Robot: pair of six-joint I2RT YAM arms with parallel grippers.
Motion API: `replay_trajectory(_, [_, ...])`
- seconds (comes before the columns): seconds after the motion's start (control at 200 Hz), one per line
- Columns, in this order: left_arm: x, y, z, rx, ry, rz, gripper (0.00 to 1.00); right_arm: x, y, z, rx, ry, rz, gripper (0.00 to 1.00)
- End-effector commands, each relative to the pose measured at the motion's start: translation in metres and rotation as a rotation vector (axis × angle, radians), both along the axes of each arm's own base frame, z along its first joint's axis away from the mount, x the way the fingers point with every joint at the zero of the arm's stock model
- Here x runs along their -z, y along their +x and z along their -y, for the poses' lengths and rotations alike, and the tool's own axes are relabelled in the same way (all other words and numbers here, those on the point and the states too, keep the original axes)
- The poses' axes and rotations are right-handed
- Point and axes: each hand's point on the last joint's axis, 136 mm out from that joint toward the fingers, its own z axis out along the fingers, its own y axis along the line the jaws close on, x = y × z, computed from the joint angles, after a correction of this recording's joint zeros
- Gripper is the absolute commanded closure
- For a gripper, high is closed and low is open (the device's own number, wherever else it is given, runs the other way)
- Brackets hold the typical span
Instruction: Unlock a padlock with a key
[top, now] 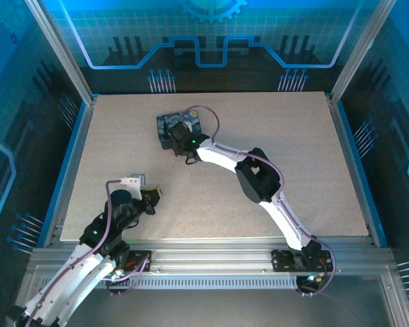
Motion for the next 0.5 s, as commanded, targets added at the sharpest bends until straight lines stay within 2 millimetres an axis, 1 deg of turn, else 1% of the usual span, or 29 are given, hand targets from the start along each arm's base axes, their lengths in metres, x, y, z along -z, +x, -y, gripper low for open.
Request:
replay_trajectory(0.0, [0.004,0.0,0.0,0.013,0.009,0.009,1.0,0.012,-0.003,0.013,0.035,-0.048,-0.022,0.82])
replay_trajectory(0.21, [0.005,-0.001,0.001,0.017,0.01,0.008,1.0,0.015,-0.015,0.025,0.041,-0.06,-0.024,0.86])
replay_trajectory(0.36, [0.006,0.0,0.002,0.019,0.005,0.008,1.0,0.007,-0.024,0.038,0.044,-0.068,-0.014,0.88])
replay_trajectory(0.4, [0.006,0.0,0.003,0.022,0.002,0.007,1.0,0.015,-0.027,0.042,0.046,-0.082,-0.024,0.88])
replay_trajectory(0.405, [0.006,0.0,0.003,0.022,0.001,0.007,1.0,0.005,-0.027,0.042,0.047,-0.07,-0.012,0.88])
replay_trajectory(0.415, [0.007,0.0,0.003,0.022,0.0,0.006,1.0,0.001,-0.028,0.042,0.047,-0.067,-0.007,0.88])
replay_trajectory(0.495, [0.007,0.001,0.005,0.028,-0.01,0.005,1.0,-0.003,-0.034,0.049,0.047,-0.067,-0.002,0.88])
